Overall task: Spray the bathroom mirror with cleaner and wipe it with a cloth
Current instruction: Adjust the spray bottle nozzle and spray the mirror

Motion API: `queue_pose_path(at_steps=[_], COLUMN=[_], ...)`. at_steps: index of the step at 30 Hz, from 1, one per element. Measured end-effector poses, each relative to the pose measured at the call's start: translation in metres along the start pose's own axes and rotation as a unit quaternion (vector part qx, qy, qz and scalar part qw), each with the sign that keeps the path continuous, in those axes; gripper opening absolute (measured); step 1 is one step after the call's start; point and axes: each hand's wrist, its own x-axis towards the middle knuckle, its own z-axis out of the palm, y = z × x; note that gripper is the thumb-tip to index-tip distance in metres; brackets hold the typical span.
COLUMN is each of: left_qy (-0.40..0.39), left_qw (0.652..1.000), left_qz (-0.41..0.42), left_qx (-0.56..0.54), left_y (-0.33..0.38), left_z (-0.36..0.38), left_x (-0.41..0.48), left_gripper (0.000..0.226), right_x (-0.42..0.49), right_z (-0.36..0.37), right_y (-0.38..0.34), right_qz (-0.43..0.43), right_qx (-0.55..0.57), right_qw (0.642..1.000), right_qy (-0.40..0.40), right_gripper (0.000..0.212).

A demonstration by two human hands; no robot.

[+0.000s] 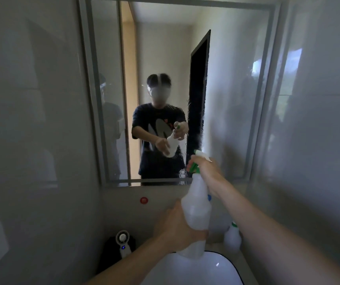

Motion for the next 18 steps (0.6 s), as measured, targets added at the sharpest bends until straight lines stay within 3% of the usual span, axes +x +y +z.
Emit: queue_pose_path(at_steps=[3, 8, 15, 18], left_qy=[0.006, 0.003, 0.009, -0.013], left_qw=[1.0, 0.999, 0.996, 0.991], left_qz=[-0.006, -0.038, -0.077, -0.117], left_qx=[0.001, 0.007, 0.047, 0.07], left_y=[-0.005, -0.013, -0.026, -0.033], left_z=[0.001, 0.012, 0.012, 0.004], left_x=[-0.004, -0.014, -0.022, -0.024], left_gripper=[0.099, 0.083, 0.1, 0.092], right_x=[0.003, 0.002, 0.004, 0.007], right_z=[0.001, 0.015, 0.041, 0.054], right_y=[0.008, 0.021, 0.046, 0.057], right_qz=[0.03, 0.056, 0.095, 0.101], right_qx=[0.019, 0.006, -0.018, -0.022], right_qw=[0.998, 0.997, 0.992, 0.988], right_qy=[-0.05, -0.051, -0.076, -0.118], right_gripper=[0.021, 0.021, 0.017, 0.02])
